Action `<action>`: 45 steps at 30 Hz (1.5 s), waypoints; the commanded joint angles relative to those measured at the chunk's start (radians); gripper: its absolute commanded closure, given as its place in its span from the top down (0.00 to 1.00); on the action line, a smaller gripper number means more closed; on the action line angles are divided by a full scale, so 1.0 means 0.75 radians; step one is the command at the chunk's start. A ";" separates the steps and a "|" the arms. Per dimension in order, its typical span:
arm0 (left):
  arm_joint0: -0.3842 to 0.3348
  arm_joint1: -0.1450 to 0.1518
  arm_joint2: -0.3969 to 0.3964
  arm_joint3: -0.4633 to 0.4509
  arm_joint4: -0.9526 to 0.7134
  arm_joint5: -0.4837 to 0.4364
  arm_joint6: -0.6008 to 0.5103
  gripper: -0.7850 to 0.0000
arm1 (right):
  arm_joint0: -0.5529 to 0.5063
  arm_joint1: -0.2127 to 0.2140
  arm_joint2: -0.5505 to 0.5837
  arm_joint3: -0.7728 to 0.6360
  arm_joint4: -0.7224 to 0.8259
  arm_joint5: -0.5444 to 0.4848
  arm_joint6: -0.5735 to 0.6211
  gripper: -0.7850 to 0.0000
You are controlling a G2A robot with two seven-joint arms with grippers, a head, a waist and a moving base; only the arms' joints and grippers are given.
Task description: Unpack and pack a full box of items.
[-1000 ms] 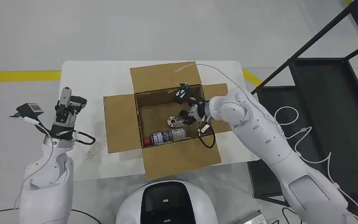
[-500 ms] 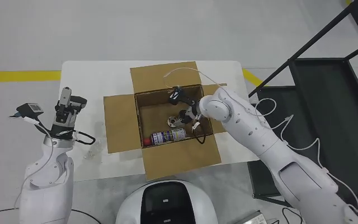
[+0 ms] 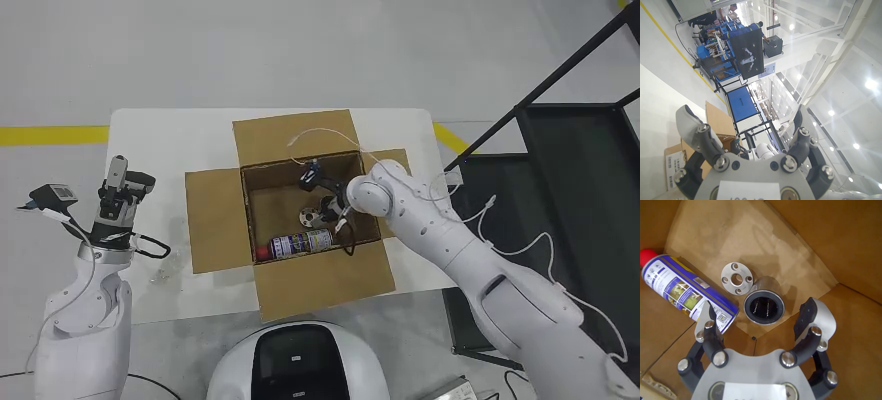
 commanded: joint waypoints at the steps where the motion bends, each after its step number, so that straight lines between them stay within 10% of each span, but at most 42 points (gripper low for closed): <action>1: 0.000 0.000 0.000 0.000 0.000 0.000 0.000 1.00 | 0.006 -0.011 -0.009 0.026 0.001 0.004 -0.011 1.00; 2: 0.000 0.000 0.000 0.000 0.000 0.000 0.000 1.00 | 0.010 -0.016 -0.014 0.038 0.001 0.004 -0.015 1.00; 4: 0.000 0.000 0.000 0.000 0.000 0.000 0.000 1.00 | 0.016 -0.026 -0.021 0.059 0.003 0.004 -0.023 0.46; 7: 0.000 0.000 0.000 0.000 0.000 0.000 0.000 1.00 | 0.024 -0.040 -0.030 0.091 0.003 0.005 -0.027 0.02; 27: 0.000 0.000 0.000 0.000 0.000 0.000 0.000 1.00 | 0.018 -0.036 0.000 -0.122 -0.174 0.012 0.073 0.00; 45: 0.000 0.000 0.000 0.000 0.000 0.000 0.000 1.00 | -0.602 0.240 0.844 -1.066 -0.002 -0.164 0.275 0.00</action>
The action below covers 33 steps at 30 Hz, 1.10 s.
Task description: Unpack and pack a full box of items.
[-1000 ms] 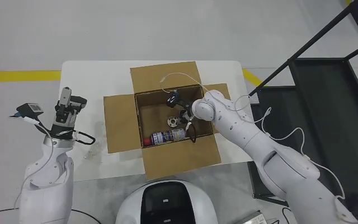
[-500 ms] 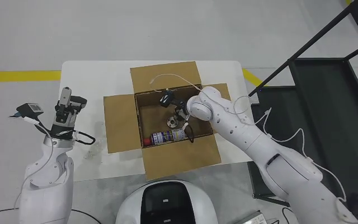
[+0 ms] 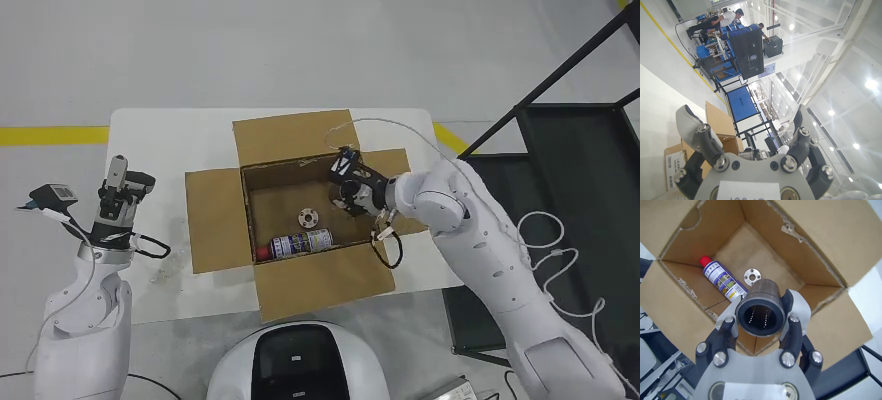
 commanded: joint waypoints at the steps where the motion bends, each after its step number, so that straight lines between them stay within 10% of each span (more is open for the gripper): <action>1: 0.000 0.000 0.000 0.000 0.000 0.000 0.000 1.00 | -0.082 0.017 0.108 -0.072 0.023 -0.009 -0.010 0.00; 33: 0.000 0.000 0.000 0.000 0.000 0.000 0.000 1.00 | -0.274 0.057 0.350 -0.081 0.086 -0.012 -0.146 0.00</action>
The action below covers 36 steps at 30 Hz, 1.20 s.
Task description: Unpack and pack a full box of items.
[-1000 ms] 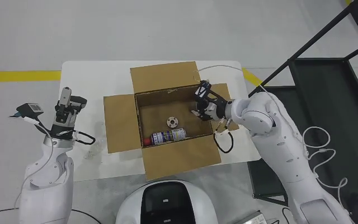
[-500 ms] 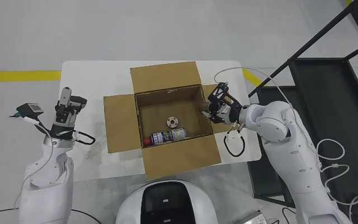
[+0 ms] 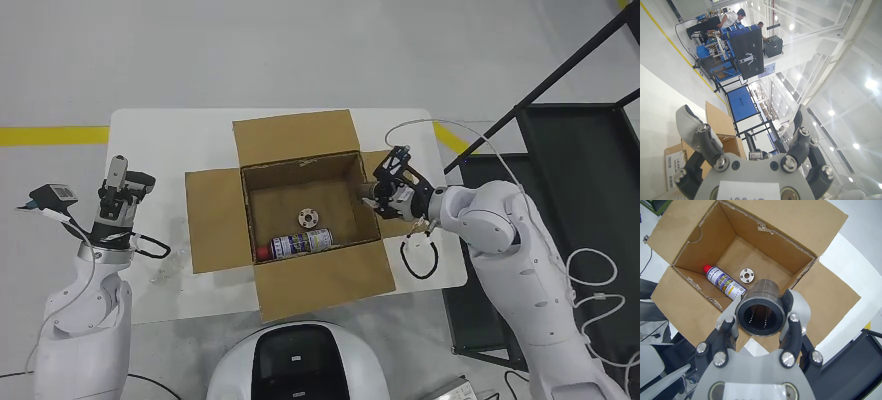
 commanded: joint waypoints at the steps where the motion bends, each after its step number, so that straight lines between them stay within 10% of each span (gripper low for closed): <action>1: 0.000 0.000 0.000 0.000 0.000 0.000 0.000 1.00 | -0.004 0.008 0.058 0.026 0.018 0.004 -0.003 0.00; 12: 0.000 0.000 0.000 0.000 0.000 0.000 0.000 1.00 | 0.028 0.048 0.324 0.353 -0.041 0.152 -0.066 0.00; 36: 0.000 0.000 0.000 0.000 0.000 0.000 0.000 1.00 | 0.544 -0.055 -0.218 1.283 -0.287 0.370 -0.309 0.00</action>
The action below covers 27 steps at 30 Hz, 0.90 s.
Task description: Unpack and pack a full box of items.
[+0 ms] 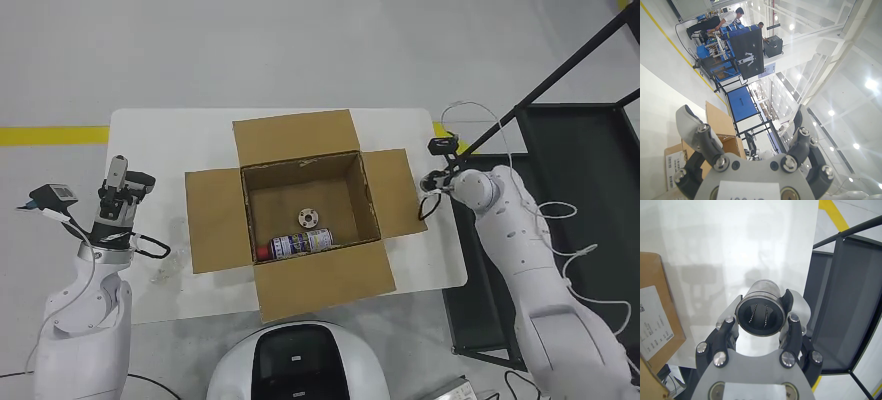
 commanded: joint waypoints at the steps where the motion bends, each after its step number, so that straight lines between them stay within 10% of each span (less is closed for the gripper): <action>1: 0.000 0.000 0.000 0.000 0.000 0.000 0.000 1.00 | 0.029 -0.007 -0.021 0.055 -0.004 -0.004 -0.017 0.00; 13: 0.000 0.000 0.000 0.000 0.000 0.000 0.000 1.00 | 0.143 -0.054 -0.139 0.273 -0.016 -0.025 -0.077 0.02; 15: 0.000 0.000 0.000 0.000 0.000 0.000 0.000 1.00 | 0.157 -0.060 -0.150 0.302 -0.015 -0.027 -0.086 0.22; 18: 0.000 0.000 0.000 0.000 0.000 0.000 0.000 1.00 | 0.176 -0.067 -0.162 0.342 -0.008 -0.034 -0.093 0.97; 27: 0.000 0.000 0.000 0.000 0.000 0.000 0.000 1.00 | 0.213 -0.076 -0.154 0.411 0.059 -0.080 -0.111 1.00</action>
